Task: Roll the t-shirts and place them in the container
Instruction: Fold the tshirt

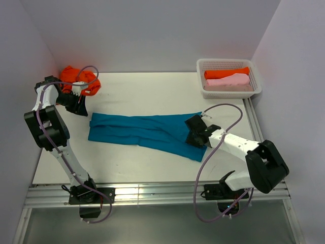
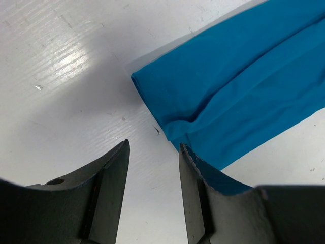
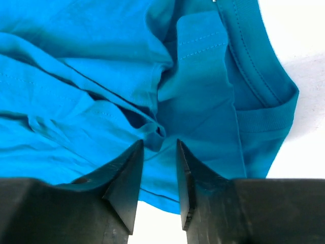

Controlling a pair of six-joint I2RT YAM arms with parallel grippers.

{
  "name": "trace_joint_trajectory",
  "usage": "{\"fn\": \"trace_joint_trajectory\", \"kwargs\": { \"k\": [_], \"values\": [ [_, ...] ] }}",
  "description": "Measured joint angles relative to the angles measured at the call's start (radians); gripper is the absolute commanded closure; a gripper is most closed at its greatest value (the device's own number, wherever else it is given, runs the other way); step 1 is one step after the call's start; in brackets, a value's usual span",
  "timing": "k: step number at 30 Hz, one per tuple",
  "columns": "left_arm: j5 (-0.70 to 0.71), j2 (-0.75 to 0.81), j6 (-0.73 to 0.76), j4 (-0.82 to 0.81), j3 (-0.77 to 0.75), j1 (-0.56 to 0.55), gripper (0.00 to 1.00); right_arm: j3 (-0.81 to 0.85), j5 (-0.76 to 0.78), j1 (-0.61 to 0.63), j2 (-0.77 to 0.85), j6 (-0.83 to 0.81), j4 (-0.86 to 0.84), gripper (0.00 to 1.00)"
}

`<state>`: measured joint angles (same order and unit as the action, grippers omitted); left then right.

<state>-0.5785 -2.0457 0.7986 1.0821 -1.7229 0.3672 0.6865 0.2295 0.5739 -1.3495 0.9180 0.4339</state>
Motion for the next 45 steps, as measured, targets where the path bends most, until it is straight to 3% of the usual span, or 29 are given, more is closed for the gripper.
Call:
{"fn": "trace_joint_trajectory", "kwargs": {
  "k": [11,19,25,30,33,36,39,45],
  "values": [
    [0.000,0.000,0.001,0.000,0.000,-0.002,0.51,0.201,0.017,0.008,-0.010,-0.027,0.032,0.54],
    [0.000,0.000,0.001,0.000,0.000,-0.005,0.51,0.534,-0.013,0.010,-0.363,-0.116,0.000,0.44],
    [0.000,0.000,0.000,0.000,0.000,-0.008,0.51,0.678,-0.037,0.005,-0.556,-0.162,0.025,0.45],
    [0.000,0.000,0.000,0.000,0.000,-0.008,0.51,0.687,-0.056,0.004,-0.577,-0.177,0.039,0.56],
    [0.000,0.000,0.000,0.000,0.000,-0.008,0.51,0.684,-0.063,0.004,-0.577,-0.180,0.038,0.74],
    [0.000,0.000,0.000,0.000,0.000,-0.008,0.52,0.668,-0.066,0.004,-0.569,-0.180,0.038,0.83],
    [0.000,0.000,0.000,0.000,0.000,-0.008,0.52,0.641,-0.070,0.004,-0.547,-0.178,0.039,0.91],
    [0.000,0.000,0.000,0.000,0.000,-0.008,0.52,0.601,-0.068,0.010,-0.497,-0.172,0.038,0.94]
  ]
}}
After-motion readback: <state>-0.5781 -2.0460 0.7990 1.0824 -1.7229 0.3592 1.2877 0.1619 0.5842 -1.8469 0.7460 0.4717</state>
